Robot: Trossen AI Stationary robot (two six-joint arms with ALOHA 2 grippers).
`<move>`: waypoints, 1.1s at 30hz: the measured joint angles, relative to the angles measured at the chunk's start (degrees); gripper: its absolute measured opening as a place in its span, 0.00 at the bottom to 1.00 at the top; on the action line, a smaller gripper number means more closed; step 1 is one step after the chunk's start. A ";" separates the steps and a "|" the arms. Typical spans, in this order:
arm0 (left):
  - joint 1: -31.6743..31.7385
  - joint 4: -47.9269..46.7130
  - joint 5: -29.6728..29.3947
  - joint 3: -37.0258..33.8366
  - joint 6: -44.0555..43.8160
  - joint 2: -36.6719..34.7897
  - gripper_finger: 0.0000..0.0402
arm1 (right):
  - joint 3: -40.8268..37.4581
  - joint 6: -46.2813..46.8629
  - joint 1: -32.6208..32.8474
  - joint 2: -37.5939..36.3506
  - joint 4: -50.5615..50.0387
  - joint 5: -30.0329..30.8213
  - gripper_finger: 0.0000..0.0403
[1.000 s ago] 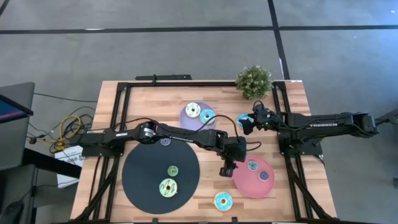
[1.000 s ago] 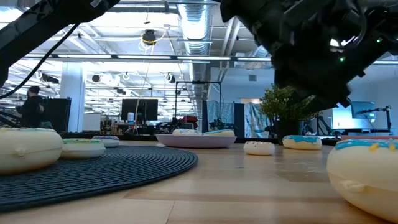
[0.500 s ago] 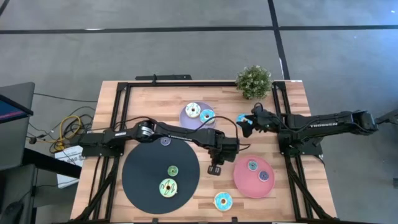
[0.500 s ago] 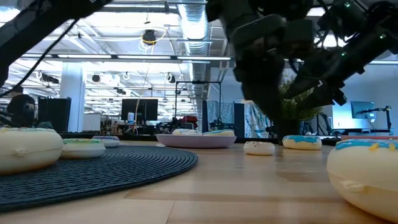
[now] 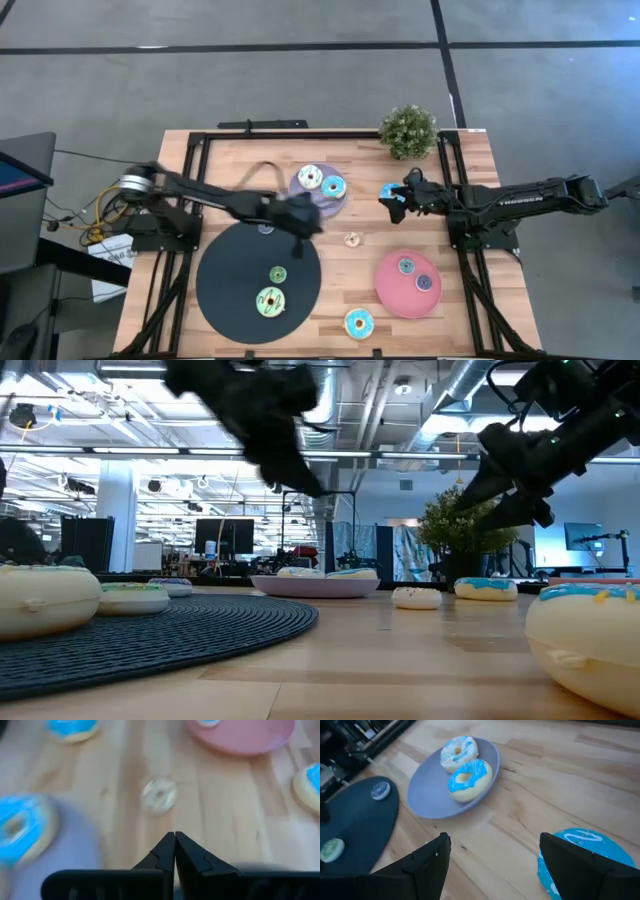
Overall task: Pick & Place donuts
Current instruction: Put the large blue donut on the purple plate
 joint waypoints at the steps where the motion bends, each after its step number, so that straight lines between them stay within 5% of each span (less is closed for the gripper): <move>1: 0.57 0.87 -0.33 -3.12 0.02 -3.41 0.01 | 0.00 0.01 -0.02 0.00 0.44 0.00 0.74; 11: 8.01 3.17 -2.25 -25.19 3.54 -35.75 0.00 | 4.38 -4.65 0.63 1.41 4.85 -0.04 0.74; 17: 13.36 3.25 -1.71 -33.97 3.48 -49.28 0.00 | 16.42 -0.53 -1.59 9.43 -18.12 -0.74 0.74; 23: 16.01 2.35 -0.50 -37.93 2.12 -55.95 0.00 | 22.97 4.88 -7.47 18.20 -43.51 -3.37 0.74; 33: 16.14 2.34 1.44 -38.16 0.70 -56.54 0.00 | 20.91 0.42 -19.04 23.45 -37.71 -9.15 0.74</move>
